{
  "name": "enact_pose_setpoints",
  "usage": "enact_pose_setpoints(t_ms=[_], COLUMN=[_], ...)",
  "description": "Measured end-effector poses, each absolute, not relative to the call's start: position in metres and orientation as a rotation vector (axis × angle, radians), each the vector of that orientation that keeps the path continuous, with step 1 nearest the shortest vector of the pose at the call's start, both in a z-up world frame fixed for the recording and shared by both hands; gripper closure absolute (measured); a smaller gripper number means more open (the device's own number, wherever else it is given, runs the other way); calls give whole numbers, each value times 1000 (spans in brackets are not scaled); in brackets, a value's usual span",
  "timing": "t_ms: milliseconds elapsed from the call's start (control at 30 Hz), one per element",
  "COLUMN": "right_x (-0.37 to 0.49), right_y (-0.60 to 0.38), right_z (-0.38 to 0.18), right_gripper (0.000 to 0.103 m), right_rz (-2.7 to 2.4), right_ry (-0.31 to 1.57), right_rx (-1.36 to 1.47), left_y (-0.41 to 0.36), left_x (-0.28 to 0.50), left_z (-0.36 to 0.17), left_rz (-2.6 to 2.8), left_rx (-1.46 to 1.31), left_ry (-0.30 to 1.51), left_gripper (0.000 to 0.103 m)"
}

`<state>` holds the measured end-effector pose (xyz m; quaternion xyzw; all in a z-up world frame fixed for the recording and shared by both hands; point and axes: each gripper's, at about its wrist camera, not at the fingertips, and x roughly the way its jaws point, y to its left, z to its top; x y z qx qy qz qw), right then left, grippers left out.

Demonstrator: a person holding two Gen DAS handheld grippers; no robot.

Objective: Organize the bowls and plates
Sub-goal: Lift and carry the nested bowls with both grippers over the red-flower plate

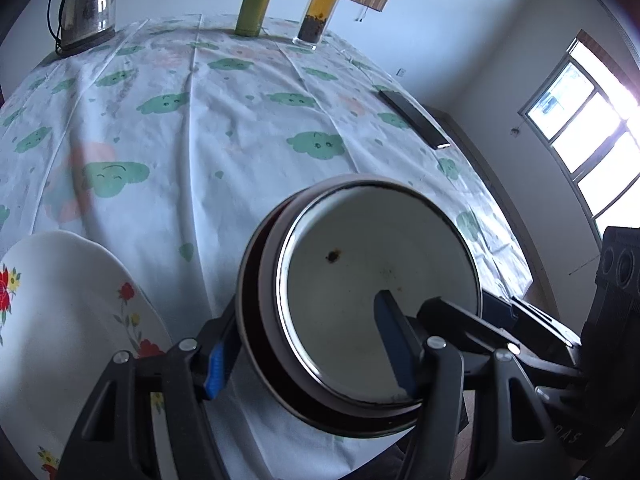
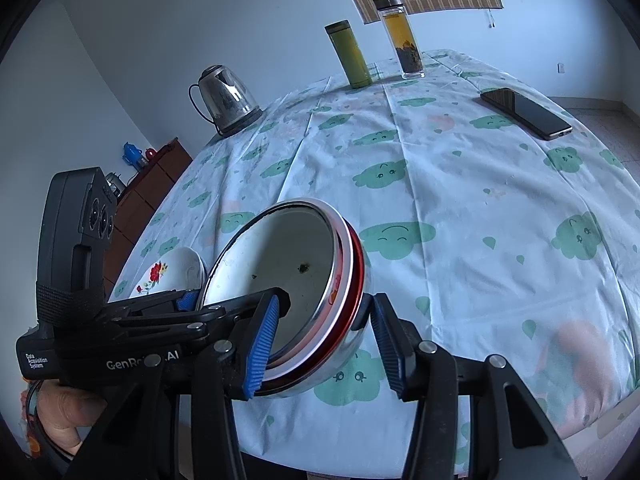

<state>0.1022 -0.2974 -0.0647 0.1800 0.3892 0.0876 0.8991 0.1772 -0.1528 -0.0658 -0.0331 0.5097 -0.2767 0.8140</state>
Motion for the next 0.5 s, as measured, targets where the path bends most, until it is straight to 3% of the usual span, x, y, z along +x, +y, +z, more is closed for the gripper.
enact_pose_setpoints(t_ms=[500], right_x=[97], right_y=[-296], right_z=[-51], right_gripper=[54], right_rz=[193], right_ry=[776], right_rx=[365], left_y=[-149], left_x=[172], left_z=[-56], left_rz=[-592], left_rx=[-86], left_ry=[1063], left_gripper=[40])
